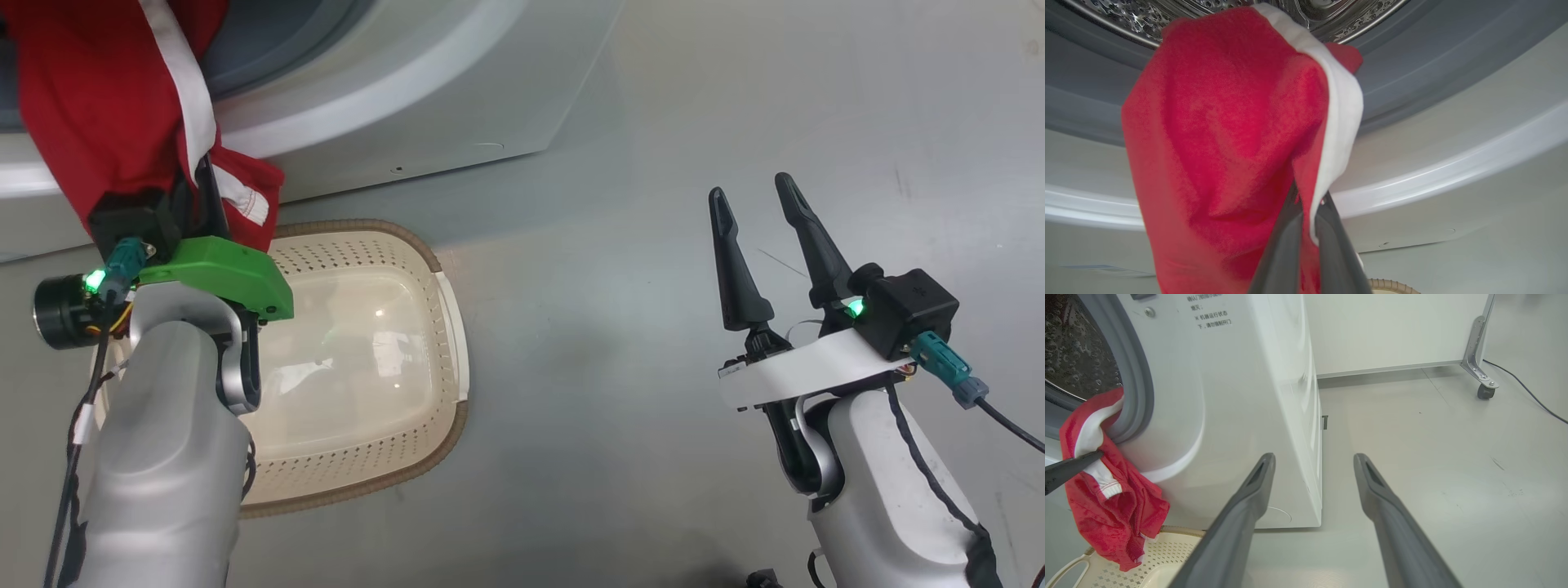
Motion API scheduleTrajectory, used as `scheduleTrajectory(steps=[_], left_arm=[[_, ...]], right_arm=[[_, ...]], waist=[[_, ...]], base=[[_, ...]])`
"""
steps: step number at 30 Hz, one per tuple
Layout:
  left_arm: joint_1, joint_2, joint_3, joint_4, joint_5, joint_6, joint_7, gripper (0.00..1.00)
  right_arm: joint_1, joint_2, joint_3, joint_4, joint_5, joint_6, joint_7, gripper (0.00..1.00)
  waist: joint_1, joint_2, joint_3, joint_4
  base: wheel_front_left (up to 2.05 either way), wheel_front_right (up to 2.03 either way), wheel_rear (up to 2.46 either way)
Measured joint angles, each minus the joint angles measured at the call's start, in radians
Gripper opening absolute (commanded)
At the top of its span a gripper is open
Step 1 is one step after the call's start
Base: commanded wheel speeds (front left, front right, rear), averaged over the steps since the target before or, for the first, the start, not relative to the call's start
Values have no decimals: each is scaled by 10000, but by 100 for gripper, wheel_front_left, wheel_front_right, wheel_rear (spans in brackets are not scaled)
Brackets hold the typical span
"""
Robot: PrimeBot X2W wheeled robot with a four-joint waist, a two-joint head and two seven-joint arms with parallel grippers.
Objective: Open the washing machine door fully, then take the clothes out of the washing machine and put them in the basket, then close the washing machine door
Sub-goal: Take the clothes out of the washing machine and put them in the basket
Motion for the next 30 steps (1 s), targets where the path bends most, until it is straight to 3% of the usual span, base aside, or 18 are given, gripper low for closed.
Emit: scheduleTrajectory(steps=[12,30], left_arm=[[620,-12,-1020,-1124,-823,-12,-90,0],[1692,-8,-1302,-4832,-581,-10,-119,0]], right_arm=[[77,-138,-128,196,-339,0,0,100],[721,-125,-29,474,-408,0,0,100]], waist=[[0,0,-644,729],[0,0,-2044,1508]], base=[[0,0,0],[0,0,0]])
